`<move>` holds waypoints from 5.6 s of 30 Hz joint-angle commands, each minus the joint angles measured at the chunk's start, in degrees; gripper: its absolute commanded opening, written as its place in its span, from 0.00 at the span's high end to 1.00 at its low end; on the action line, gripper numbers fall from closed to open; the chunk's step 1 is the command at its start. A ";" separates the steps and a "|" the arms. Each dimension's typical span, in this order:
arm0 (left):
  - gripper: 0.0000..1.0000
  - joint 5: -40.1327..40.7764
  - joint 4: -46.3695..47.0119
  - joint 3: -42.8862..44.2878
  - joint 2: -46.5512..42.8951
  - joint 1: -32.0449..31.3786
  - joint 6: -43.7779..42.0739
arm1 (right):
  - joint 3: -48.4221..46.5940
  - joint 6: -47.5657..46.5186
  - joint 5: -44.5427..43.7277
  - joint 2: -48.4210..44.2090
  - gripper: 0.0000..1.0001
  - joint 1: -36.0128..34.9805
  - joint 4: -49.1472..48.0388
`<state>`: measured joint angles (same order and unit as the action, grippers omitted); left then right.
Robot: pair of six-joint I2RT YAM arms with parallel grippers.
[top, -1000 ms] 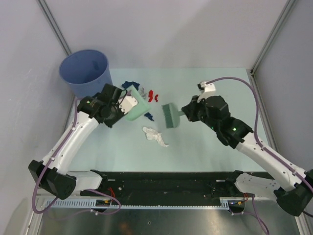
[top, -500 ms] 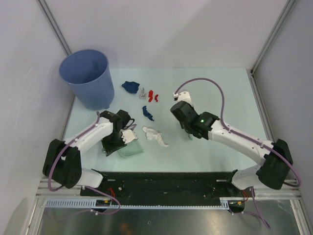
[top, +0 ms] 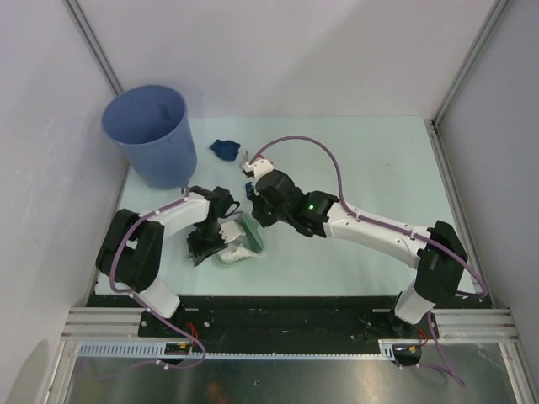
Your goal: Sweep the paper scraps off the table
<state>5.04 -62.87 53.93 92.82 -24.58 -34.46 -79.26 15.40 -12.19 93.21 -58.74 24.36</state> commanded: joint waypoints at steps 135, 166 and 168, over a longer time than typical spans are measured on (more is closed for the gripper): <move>1.00 -1.09 -10.87 6.02 -21.89 15.09 -8.08 | 21.35 -40.21 -16.63 -19.19 1.00 -2.61 -28.25; 1.00 -6.24 0.21 6.54 2.11 5.42 -7.99 | -6.69 6.76 9.32 -0.30 1.00 3.81 -9.42; 1.00 -7.93 0.21 6.45 1.15 5.50 -8.08 | -6.69 3.51 0.65 -3.89 1.00 4.16 -7.84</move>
<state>4.75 -62.81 58.94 96.20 -18.59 -41.56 -84.25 18.59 -4.23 97.23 -55.46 22.24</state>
